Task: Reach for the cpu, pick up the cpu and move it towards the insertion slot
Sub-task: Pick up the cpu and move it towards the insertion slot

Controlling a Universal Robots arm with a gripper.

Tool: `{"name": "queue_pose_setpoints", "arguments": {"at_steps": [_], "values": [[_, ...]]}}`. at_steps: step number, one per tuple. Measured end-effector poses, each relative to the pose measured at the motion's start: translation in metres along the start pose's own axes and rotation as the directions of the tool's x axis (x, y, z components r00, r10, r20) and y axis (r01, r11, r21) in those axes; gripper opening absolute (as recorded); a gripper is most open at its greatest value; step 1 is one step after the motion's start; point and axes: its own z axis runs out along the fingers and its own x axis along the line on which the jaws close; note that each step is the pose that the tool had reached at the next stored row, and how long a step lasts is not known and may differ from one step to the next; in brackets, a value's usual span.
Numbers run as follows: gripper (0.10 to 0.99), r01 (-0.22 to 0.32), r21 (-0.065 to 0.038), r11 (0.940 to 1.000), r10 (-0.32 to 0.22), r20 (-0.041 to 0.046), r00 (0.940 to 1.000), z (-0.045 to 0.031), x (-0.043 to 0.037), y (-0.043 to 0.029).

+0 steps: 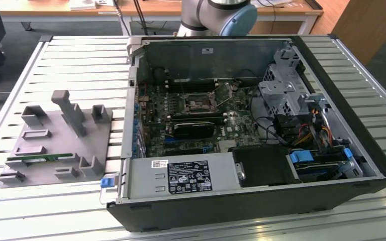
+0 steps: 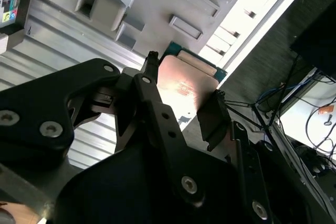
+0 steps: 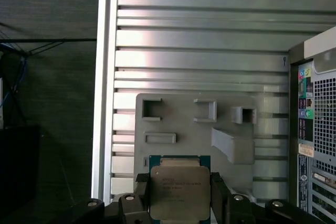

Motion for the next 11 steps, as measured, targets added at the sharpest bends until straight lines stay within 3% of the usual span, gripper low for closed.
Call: {"name": "queue_pose_setpoints", "arguments": {"at_steps": [11], "values": [[0.545,0.0,0.0,1.0,0.0,-0.0001,1.0,-0.0001,-0.0213,-0.0002]]}}
